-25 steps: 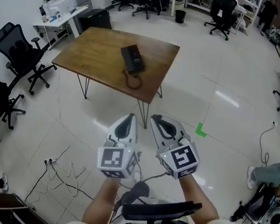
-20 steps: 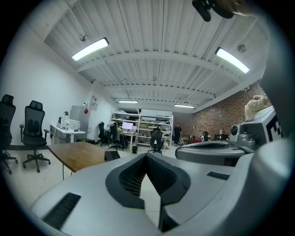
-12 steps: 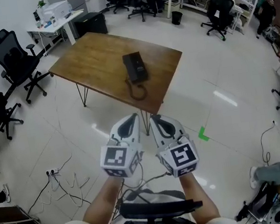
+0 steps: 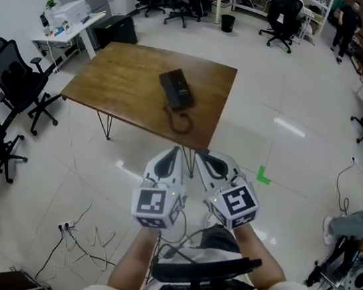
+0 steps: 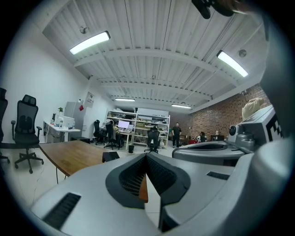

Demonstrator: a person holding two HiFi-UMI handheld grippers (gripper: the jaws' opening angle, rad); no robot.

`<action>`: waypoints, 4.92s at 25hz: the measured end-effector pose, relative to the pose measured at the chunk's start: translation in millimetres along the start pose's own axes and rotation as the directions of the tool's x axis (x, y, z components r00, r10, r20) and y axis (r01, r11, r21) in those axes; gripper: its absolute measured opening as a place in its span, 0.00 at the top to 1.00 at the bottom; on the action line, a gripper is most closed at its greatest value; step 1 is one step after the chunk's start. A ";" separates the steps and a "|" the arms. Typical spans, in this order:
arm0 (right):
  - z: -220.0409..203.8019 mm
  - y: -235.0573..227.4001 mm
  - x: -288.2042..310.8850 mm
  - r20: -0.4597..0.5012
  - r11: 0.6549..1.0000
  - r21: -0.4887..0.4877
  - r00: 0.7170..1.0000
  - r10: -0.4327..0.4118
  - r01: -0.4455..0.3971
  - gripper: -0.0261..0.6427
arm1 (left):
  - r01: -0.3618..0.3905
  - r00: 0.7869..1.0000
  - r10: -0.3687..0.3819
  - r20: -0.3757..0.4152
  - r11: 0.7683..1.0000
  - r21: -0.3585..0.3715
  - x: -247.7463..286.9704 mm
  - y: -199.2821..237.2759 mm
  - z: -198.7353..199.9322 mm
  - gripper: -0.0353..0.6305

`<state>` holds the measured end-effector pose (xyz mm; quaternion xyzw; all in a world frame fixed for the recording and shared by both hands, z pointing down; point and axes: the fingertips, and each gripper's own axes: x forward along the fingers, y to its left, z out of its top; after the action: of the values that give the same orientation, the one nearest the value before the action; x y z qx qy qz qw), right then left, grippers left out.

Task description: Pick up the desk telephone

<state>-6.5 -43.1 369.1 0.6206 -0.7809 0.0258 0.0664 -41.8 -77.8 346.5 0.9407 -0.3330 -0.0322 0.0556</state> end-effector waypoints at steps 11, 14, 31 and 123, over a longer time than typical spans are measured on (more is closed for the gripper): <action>6.6 -34.1 42.2 0.028 0.999 0.009 0.999 0.033 -0.033 0.96 | -0.013 1.000 0.013 -0.003 0.999 0.029 45.7 18.4 -0.6 0.94; 12.4 -46.7 57.6 0.038 0.999 0.002 0.998 0.048 -0.048 0.96 | -0.028 1.000 0.028 0.004 0.999 0.044 64.6 25.4 4.7 0.94; -4.6 -125.3 154.9 -0.027 0.989 0.025 0.989 0.146 -0.146 0.95 | -0.131 0.989 0.132 -0.065 0.991 0.013 182.6 77.2 -25.7 0.94; -111.4 -197.2 365.9 -0.106 0.622 0.557 0.696 0.710 -0.550 0.56 | 0.077 0.949 -0.214 -0.232 0.870 -0.486 317.1 211.0 -149.1 0.61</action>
<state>112.5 -427.9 520.7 0.2848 -0.8956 0.3411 0.0198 87.4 -428.1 513.5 0.9165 -0.2313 0.0164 0.3260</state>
